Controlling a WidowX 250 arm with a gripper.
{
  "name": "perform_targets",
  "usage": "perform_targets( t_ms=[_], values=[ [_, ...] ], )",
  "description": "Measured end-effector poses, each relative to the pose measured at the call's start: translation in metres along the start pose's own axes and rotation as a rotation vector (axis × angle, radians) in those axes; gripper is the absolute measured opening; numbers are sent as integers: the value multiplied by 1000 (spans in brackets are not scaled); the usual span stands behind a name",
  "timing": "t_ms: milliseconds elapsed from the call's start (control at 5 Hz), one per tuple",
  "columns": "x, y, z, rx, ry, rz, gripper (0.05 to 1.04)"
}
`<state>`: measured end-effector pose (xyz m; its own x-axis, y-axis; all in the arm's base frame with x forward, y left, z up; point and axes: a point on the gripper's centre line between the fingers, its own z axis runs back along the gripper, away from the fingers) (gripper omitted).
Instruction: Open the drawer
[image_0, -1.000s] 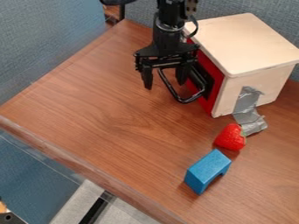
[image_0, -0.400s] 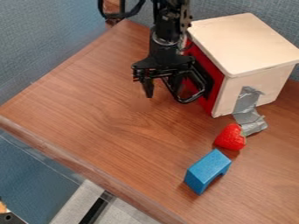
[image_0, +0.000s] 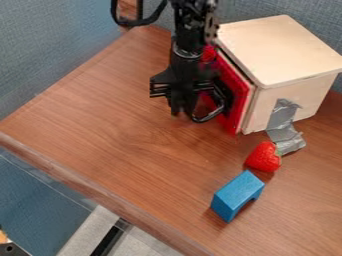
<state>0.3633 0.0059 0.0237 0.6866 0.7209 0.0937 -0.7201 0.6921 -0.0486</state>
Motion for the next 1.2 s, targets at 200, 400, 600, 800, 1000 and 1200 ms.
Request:
perform_targets(
  t_ms=[200, 400, 600, 800, 1000, 1200],
  values=[
    [1, 6, 2, -3, 4, 6, 154],
    [0, 17, 3, 3, 16, 15, 154],
    [2, 31, 5, 10, 17, 30, 154],
    [1, 42, 13, 7, 10, 43, 154],
    [1, 54, 17, 1, 6, 53, 153],
    [0, 63, 17, 1, 5, 62, 150]
  ],
)
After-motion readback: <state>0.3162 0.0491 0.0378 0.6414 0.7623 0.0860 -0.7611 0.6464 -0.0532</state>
